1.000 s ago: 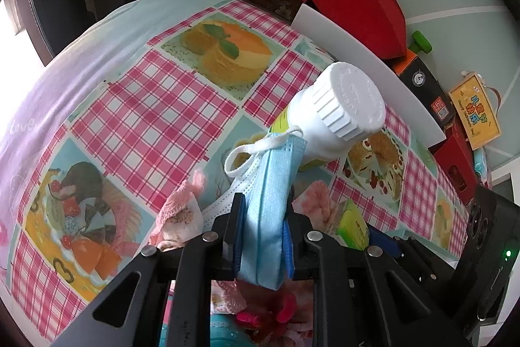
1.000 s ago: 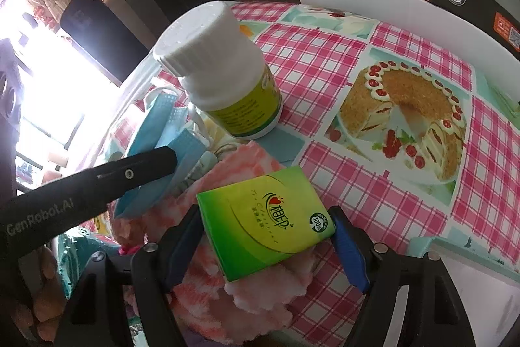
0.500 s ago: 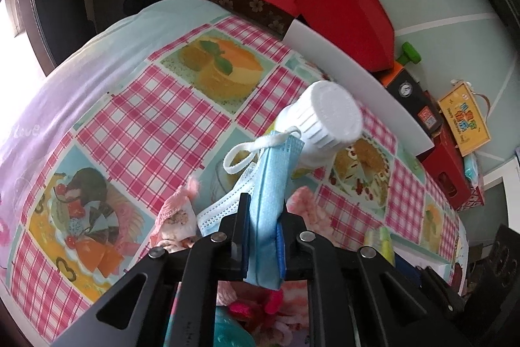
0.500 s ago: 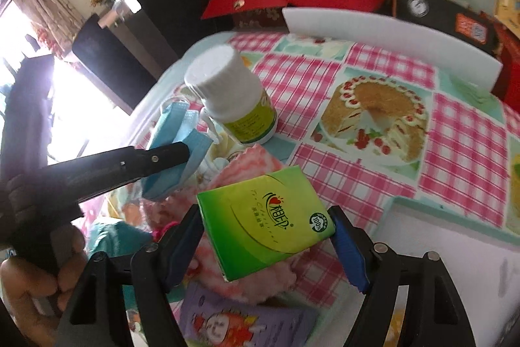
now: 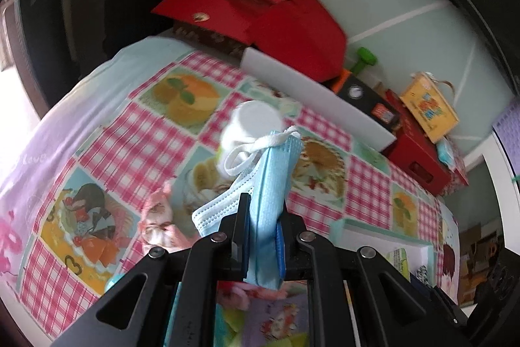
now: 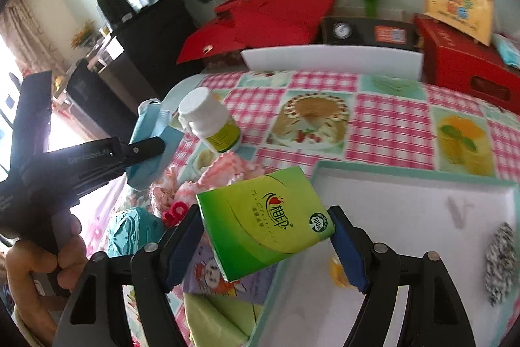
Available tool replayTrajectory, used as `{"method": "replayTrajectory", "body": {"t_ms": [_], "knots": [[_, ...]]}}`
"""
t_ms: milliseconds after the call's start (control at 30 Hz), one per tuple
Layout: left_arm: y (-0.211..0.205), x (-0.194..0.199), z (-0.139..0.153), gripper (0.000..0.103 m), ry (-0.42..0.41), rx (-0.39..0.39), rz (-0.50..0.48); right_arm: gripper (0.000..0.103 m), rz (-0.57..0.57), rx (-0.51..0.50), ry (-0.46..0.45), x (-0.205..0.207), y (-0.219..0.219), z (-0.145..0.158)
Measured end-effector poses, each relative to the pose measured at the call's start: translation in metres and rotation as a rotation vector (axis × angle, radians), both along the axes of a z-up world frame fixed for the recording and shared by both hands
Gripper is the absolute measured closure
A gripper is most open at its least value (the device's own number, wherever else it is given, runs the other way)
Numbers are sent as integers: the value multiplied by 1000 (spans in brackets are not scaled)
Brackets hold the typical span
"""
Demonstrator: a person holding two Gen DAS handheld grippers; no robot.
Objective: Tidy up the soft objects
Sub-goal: 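Lift the mask and the green box and carry both over the white tray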
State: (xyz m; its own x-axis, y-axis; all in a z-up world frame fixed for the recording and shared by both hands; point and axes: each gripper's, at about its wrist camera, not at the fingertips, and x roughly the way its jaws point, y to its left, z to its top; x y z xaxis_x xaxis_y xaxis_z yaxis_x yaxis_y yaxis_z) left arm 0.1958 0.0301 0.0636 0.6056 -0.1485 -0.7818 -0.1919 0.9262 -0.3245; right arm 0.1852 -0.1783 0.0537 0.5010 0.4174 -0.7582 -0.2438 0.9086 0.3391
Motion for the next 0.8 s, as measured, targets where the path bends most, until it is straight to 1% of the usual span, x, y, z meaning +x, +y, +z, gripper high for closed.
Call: {"method": "replayTrajectory", "body": {"t_ms": [133,300,433,567,800], "knots": [[-18,-6,11,90,-33,14,-48,24,-53,-8,-26,-20,-17,10],[-32,-15,18,90,-50,39,-78,24,-119,-3,-43,-42,-42,18],[-45,-21,25,90,-70,63,-106,24,-170,-12,-48,-56,-60,19],[-63,-26,29,90,-85,102,-144,24,-234,-10,-29,-69,-85,17],[-107,-34,25,90,-78,166,-246,24,-390,-73,26,-84,-135,4]]}}
